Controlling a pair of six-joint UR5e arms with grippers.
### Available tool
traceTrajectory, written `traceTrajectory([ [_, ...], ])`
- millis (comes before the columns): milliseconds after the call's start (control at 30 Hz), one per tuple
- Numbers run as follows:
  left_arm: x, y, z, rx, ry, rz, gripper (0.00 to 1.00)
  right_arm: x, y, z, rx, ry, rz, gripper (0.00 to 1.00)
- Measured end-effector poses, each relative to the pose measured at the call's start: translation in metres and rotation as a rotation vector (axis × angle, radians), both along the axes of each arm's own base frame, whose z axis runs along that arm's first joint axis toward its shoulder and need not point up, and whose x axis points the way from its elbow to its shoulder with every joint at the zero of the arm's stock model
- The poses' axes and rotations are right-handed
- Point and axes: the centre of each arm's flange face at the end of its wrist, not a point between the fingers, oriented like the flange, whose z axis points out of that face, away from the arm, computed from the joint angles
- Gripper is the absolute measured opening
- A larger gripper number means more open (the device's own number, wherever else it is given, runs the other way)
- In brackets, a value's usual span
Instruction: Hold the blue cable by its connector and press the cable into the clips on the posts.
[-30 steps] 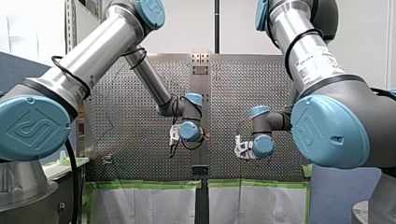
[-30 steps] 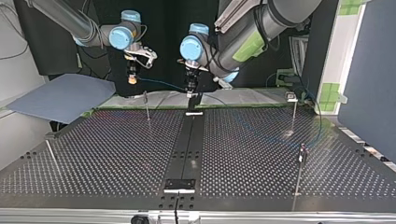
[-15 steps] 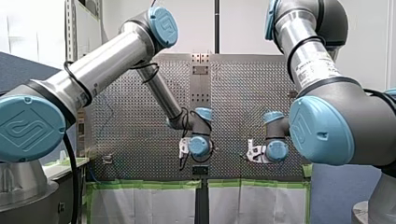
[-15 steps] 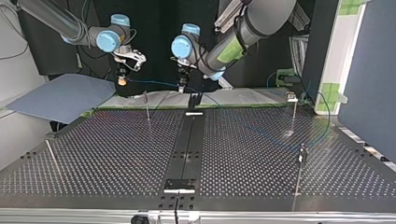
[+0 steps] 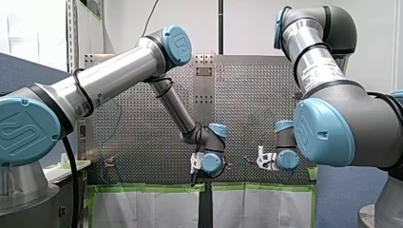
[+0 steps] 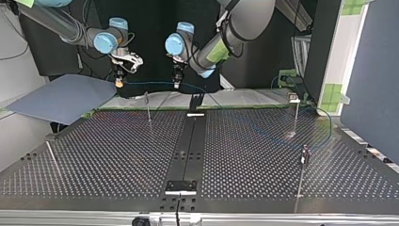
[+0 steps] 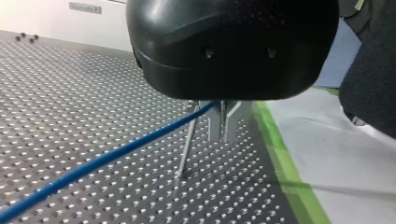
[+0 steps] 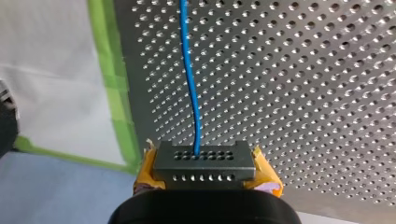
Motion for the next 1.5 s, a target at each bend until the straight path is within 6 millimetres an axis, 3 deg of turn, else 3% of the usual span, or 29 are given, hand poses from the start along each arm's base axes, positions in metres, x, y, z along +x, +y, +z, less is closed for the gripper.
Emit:
traceTrajectory([
  [133,-0.002,-0.002,-0.008,-0.003,0.002,0.001,0.07,-0.005,-0.012,-0.003,-0.008,-0.007,0.007,0.00],
  [433,0.000,-0.013,-0.006,-0.030,-0.014,0.003,0.07,-0.010,-0.022,-0.020,0.008,-0.013,0.057,0.00],
  [800,-0.003,-0.039,-0.041,-0.057,0.007,-0.013,0.07,-0.017,-0.041,-0.016,-0.018,-0.014,0.133,0.00],
  [1233,0.004,-0.055,-0.033,-0.071,-0.019,-0.011,0.07,-0.047,-0.045,-0.055,0.054,0.058,0.210,0.00],
  [1500,0.004,-0.056,-0.030,-0.064,-0.033,0.016,0.07,-0.056,-0.051,-0.055,0.058,0.104,0.283,0.00],
])
